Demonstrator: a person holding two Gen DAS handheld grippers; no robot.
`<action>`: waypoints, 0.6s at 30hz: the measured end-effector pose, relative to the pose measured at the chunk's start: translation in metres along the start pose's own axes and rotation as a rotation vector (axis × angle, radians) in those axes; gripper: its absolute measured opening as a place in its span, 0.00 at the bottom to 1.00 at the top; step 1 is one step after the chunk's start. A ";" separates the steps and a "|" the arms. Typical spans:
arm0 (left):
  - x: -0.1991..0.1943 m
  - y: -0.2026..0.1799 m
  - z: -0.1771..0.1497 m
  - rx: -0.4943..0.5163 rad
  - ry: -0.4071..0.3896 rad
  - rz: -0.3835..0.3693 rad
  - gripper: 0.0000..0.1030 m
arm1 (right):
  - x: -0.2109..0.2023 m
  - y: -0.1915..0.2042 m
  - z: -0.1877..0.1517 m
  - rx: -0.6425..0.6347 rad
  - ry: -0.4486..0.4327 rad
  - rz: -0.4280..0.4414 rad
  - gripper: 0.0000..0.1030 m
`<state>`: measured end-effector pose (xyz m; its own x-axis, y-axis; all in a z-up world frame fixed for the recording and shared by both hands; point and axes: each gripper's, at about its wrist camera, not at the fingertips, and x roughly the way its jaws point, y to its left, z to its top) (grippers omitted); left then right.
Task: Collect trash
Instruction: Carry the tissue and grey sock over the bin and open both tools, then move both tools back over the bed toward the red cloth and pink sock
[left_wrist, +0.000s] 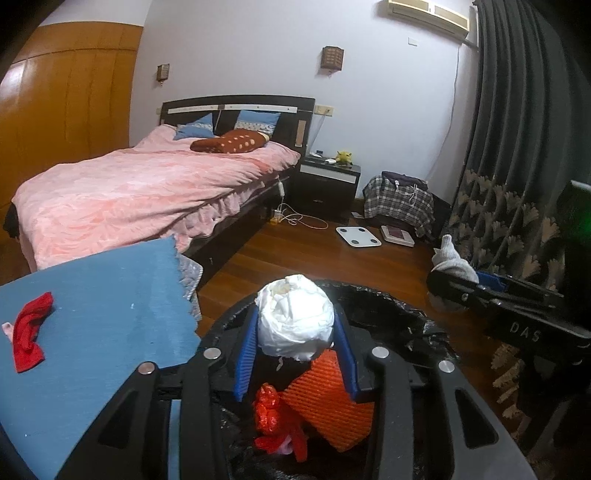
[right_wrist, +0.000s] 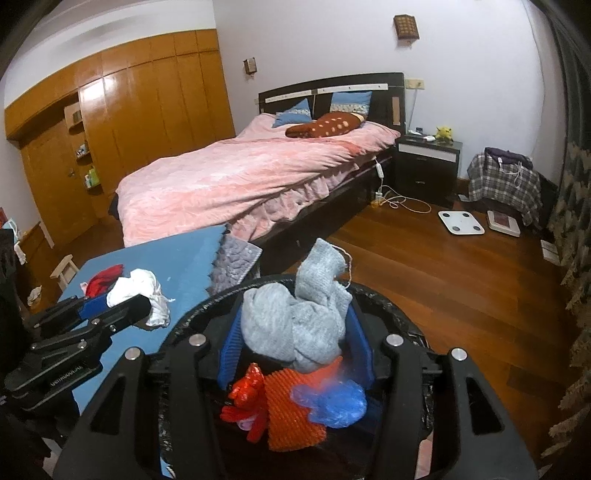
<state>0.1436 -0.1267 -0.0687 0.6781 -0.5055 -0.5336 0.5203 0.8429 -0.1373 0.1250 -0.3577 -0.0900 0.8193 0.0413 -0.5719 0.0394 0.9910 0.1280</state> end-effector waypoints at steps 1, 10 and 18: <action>0.001 -0.001 0.000 0.000 0.001 -0.005 0.41 | 0.000 0.000 -0.001 0.001 0.002 -0.005 0.53; 0.000 0.000 0.002 0.009 0.005 -0.006 0.66 | 0.002 -0.008 -0.008 0.032 -0.012 -0.037 0.85; -0.015 0.020 0.002 -0.022 -0.021 0.048 0.89 | -0.001 0.001 -0.005 0.026 -0.029 -0.009 0.93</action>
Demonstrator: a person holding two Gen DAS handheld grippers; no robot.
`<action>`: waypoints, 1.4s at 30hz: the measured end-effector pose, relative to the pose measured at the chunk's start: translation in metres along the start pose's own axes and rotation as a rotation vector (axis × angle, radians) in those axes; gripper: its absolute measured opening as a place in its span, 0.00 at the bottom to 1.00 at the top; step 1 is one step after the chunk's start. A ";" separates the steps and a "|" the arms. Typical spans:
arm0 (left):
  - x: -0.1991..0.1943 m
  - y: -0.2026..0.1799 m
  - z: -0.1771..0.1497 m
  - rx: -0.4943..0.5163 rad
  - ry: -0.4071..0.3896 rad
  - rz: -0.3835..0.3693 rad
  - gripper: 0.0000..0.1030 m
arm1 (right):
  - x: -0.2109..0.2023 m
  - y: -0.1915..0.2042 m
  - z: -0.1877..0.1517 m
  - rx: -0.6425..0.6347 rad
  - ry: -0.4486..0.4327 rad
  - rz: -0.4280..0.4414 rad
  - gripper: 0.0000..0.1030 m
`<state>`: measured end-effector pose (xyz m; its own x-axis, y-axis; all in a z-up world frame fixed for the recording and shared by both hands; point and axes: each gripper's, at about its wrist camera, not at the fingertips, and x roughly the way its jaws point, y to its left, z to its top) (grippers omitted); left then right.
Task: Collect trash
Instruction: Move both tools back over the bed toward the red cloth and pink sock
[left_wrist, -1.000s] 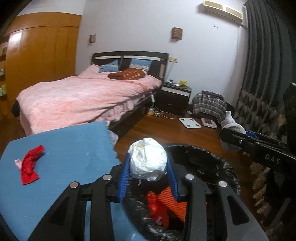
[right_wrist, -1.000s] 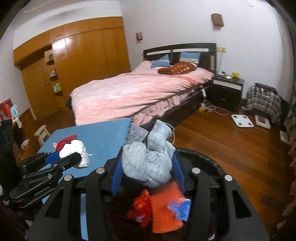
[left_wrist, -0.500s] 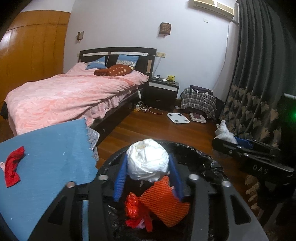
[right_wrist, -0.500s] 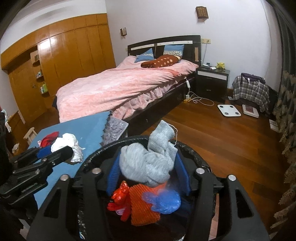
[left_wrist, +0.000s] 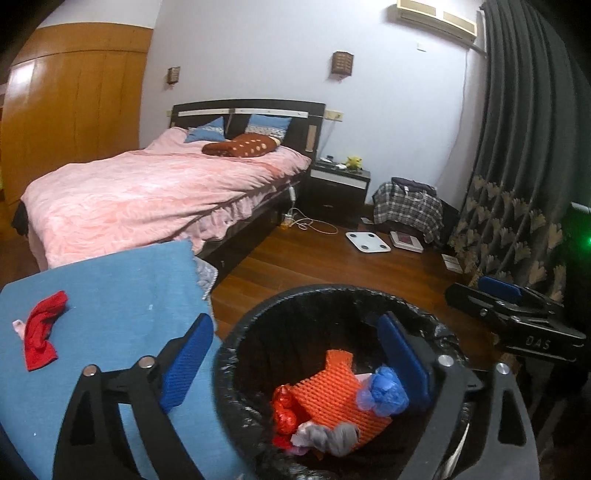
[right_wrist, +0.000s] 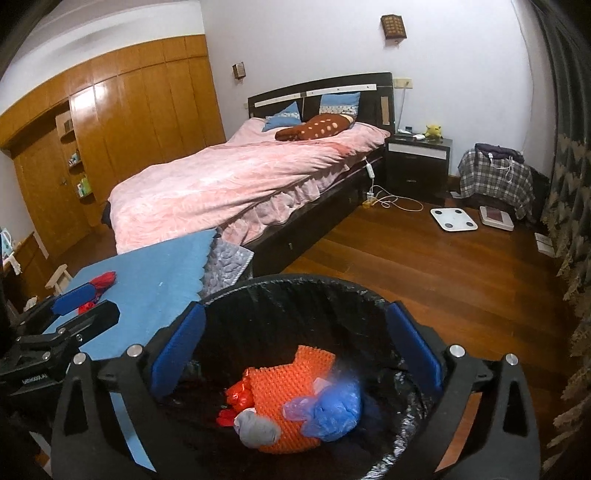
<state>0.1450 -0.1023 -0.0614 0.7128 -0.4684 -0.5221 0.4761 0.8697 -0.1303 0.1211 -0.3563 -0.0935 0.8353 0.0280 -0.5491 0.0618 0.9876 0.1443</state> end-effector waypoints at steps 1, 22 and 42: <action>-0.003 0.004 0.000 -0.005 -0.004 0.014 0.90 | 0.000 0.003 0.000 -0.006 -0.002 0.004 0.93; -0.066 0.120 -0.010 -0.123 -0.080 0.254 0.93 | 0.036 0.126 0.026 -0.125 0.003 0.163 0.94; -0.107 0.292 -0.061 -0.266 -0.069 0.553 0.93 | 0.140 0.296 0.019 -0.246 0.082 0.331 0.94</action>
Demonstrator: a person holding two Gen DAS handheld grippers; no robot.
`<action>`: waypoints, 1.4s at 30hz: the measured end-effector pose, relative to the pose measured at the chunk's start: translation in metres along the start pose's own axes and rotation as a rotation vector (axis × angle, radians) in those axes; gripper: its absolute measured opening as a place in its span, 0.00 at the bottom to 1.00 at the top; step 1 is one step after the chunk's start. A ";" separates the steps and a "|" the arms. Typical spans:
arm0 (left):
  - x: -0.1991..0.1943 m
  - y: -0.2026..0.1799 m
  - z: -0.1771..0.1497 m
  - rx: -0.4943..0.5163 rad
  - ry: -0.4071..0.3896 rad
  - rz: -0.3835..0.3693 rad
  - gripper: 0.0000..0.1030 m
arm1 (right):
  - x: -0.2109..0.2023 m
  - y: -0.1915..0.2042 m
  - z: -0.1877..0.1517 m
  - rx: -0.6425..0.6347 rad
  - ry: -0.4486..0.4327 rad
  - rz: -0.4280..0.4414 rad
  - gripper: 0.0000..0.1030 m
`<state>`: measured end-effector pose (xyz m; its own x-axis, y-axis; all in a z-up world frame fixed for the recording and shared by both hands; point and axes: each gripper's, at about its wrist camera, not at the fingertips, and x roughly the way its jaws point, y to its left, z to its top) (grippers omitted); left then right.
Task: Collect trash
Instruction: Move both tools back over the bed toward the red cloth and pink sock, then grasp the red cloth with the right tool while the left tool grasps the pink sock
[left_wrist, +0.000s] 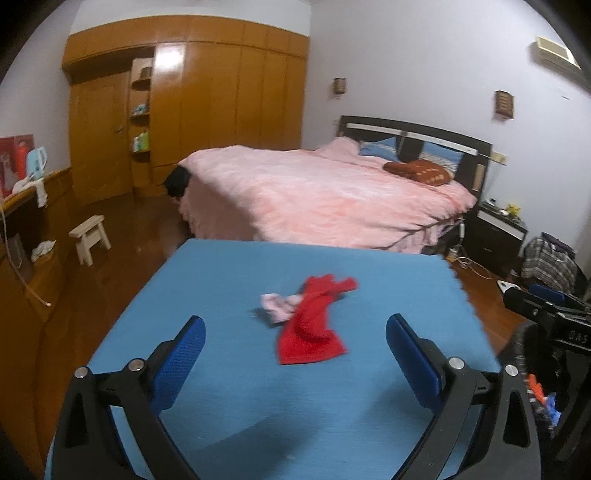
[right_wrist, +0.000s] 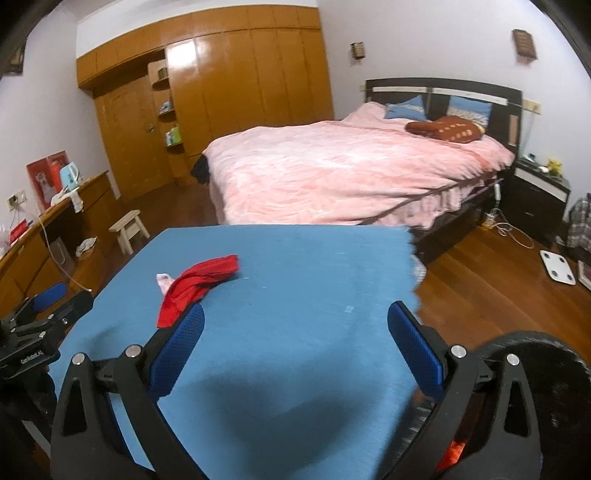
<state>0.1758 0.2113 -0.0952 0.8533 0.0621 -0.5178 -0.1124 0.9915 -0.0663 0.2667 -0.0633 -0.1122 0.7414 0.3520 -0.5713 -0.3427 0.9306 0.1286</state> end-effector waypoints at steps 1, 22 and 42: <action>0.003 0.006 -0.001 -0.003 0.003 0.008 0.93 | 0.007 0.006 0.002 -0.005 0.004 0.006 0.94; 0.050 0.095 -0.029 -0.066 0.091 0.106 0.93 | 0.128 0.110 -0.013 -0.116 0.139 0.107 0.94; 0.064 0.119 -0.034 -0.116 0.128 0.097 0.93 | 0.185 0.146 -0.019 -0.135 0.281 0.113 0.85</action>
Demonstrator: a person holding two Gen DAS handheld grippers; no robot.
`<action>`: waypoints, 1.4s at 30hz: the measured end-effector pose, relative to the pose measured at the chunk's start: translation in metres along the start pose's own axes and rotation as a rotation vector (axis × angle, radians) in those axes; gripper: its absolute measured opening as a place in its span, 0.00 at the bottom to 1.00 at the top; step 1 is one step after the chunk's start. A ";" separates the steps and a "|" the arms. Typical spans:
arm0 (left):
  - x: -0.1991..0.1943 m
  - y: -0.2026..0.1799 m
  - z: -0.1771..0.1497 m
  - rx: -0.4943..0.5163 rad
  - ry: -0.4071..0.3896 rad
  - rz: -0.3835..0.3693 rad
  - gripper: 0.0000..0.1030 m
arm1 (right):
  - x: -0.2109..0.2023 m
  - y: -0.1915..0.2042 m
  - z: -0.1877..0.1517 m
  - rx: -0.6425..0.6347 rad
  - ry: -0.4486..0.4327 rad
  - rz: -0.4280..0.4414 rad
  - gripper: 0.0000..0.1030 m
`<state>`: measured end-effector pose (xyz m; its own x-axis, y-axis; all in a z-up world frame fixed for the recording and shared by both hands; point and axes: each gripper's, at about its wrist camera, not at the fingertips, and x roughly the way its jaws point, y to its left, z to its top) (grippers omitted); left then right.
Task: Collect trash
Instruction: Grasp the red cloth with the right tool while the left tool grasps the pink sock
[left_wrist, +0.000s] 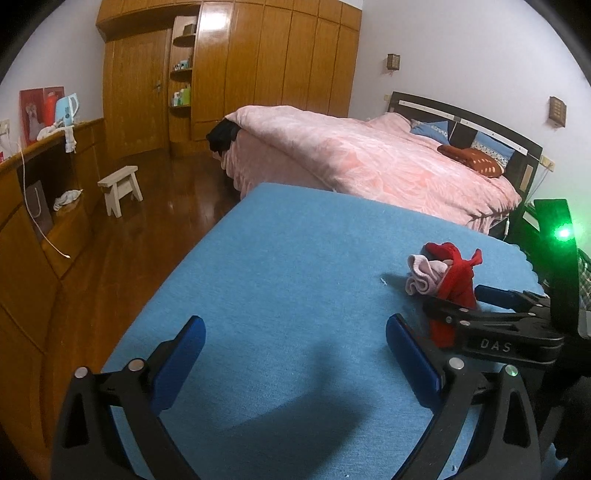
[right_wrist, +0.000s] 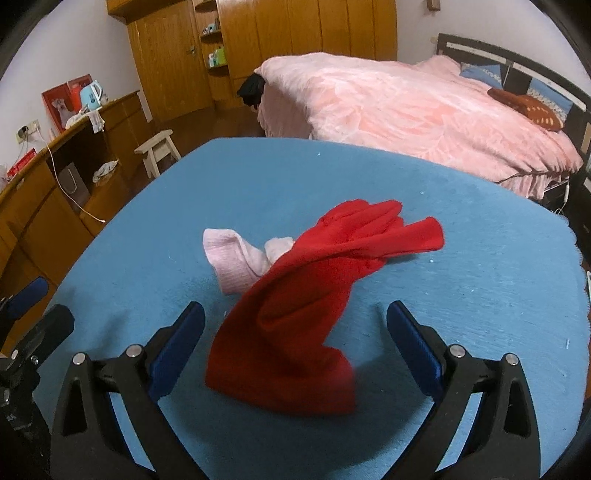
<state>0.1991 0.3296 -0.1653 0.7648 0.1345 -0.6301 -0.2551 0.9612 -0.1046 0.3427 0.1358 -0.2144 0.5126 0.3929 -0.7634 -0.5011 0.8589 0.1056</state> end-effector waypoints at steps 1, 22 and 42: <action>0.000 0.001 0.000 -0.003 0.001 -0.001 0.93 | 0.000 -0.001 0.000 0.007 0.005 0.008 0.77; 0.003 -0.040 0.016 0.048 -0.027 -0.039 0.93 | -0.047 -0.058 0.001 0.038 -0.080 -0.007 0.09; 0.087 -0.123 0.040 0.107 0.090 -0.143 0.93 | -0.054 -0.108 0.001 0.092 -0.097 -0.035 0.09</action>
<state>0.3211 0.2330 -0.1764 0.7319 -0.0231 -0.6811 -0.0795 0.9897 -0.1190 0.3698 0.0217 -0.1843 0.5962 0.3885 -0.7026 -0.4183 0.8973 0.1411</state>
